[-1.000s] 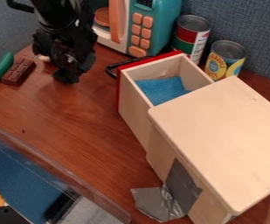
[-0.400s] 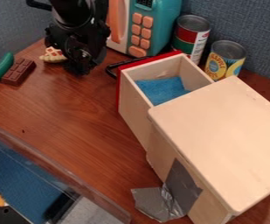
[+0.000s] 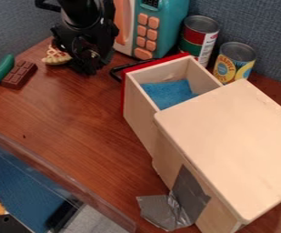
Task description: Puts toy pizza in drawer
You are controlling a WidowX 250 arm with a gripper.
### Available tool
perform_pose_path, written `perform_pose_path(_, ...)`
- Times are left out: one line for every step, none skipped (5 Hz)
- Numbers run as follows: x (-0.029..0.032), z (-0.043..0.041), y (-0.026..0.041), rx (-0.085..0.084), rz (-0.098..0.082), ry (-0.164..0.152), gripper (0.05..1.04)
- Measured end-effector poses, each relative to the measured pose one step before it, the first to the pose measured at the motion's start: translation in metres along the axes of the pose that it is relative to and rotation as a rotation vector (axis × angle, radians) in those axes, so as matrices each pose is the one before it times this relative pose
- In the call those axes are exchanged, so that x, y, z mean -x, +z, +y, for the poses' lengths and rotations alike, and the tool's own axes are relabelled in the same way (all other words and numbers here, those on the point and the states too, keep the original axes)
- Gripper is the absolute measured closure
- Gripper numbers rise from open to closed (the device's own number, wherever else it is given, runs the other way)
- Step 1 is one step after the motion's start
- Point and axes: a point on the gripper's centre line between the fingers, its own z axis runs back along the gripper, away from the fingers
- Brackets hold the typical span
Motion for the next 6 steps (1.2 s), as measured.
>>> perform_pose_path(0.00748,-0.00266,0.00886,0.0401,0.0075,-0.0115,0.72)
perform_pose_path(0.00061,0.00642,0.01641,0.0288,-0.0137,0.0207,0.893)
perform_pose_path(-0.01037,0.01862,0.02741,0.0217,-0.0393,0.0406,0.995)
perform_pose_path(-0.01476,0.02742,0.04049,0.0306,-0.0505,0.0609,1.02)
perform_pose_path(-0.00625,0.01351,0.03312,0.0431,-0.0216,0.0257,1.021)
perform_pose_path(-0.00387,0.00301,0.0321,0.0754,-0.0274,0.0068,1.021)
